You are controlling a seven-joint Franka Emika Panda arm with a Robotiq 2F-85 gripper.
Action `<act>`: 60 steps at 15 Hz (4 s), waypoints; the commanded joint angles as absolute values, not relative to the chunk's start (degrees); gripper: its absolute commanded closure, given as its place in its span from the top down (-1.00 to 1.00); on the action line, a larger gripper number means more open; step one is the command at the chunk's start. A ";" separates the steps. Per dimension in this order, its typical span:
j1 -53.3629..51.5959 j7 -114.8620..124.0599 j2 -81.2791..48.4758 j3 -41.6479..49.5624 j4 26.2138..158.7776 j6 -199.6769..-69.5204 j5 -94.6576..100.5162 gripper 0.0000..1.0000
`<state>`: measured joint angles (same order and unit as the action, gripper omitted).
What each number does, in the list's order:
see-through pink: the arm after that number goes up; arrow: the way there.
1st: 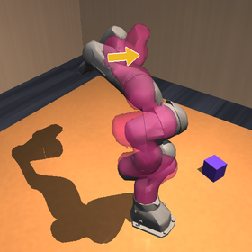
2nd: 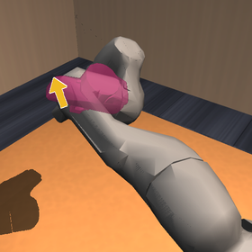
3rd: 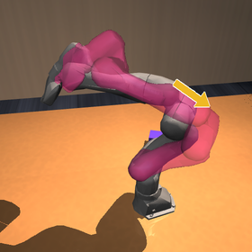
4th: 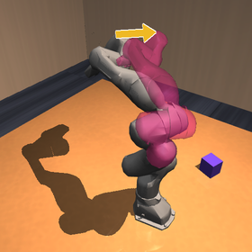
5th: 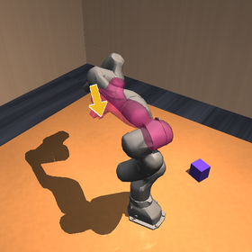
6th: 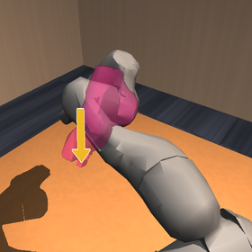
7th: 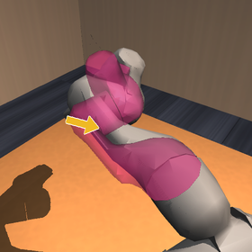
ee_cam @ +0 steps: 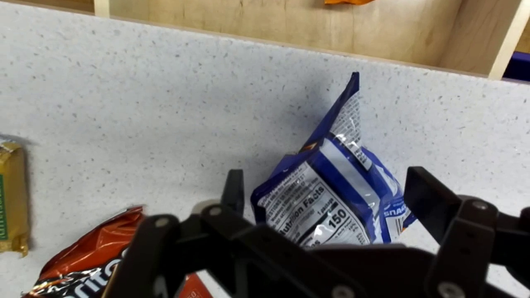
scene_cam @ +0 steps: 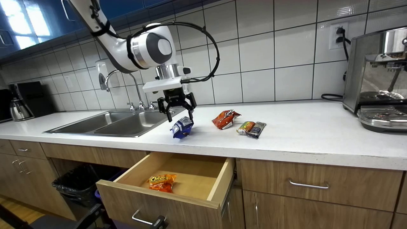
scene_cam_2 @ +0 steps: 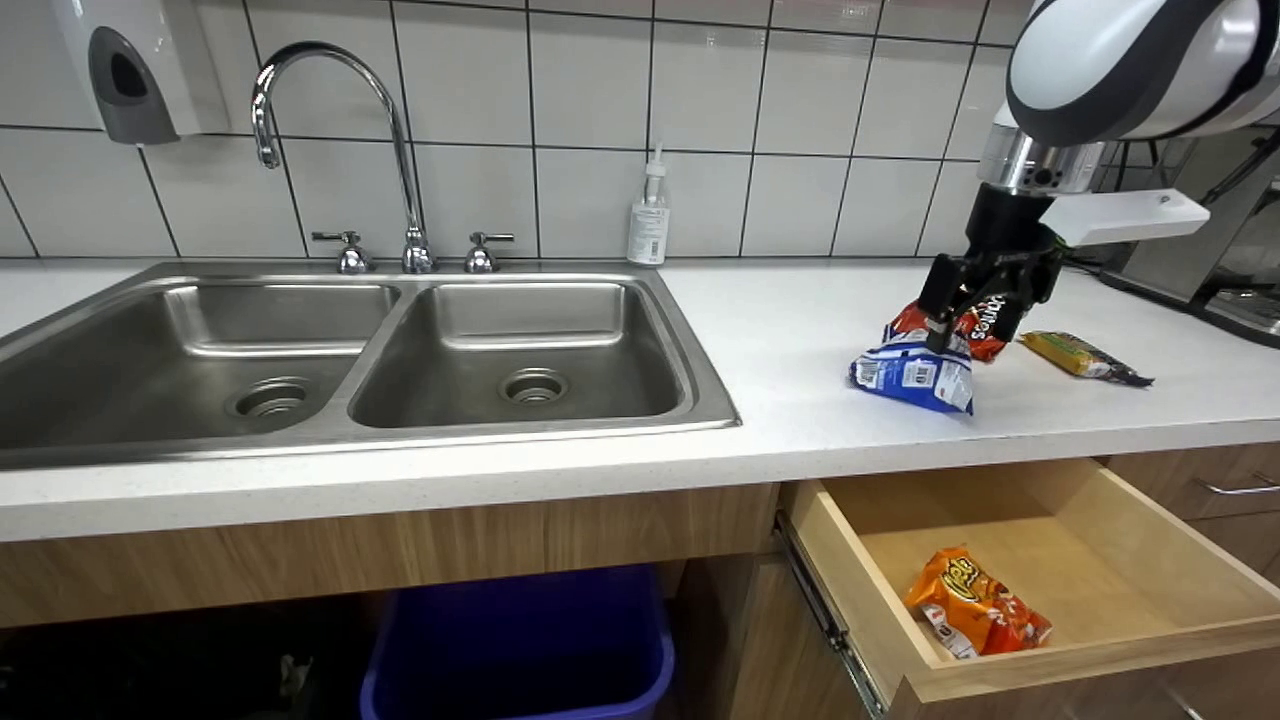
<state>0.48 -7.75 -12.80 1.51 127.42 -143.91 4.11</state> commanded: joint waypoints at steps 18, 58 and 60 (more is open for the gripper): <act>0.13 -10.69 -25.58 -1.90 110.03 -140.94 4.03 1.00; -0.92 -9.39 -17.29 -2.14 125.29 -142.18 4.57 1.00; -0.98 -8.79 -16.33 -2.14 127.03 -142.50 4.37 1.00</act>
<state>-0.84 -10.39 -19.83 -2.28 122.76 -141.35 4.21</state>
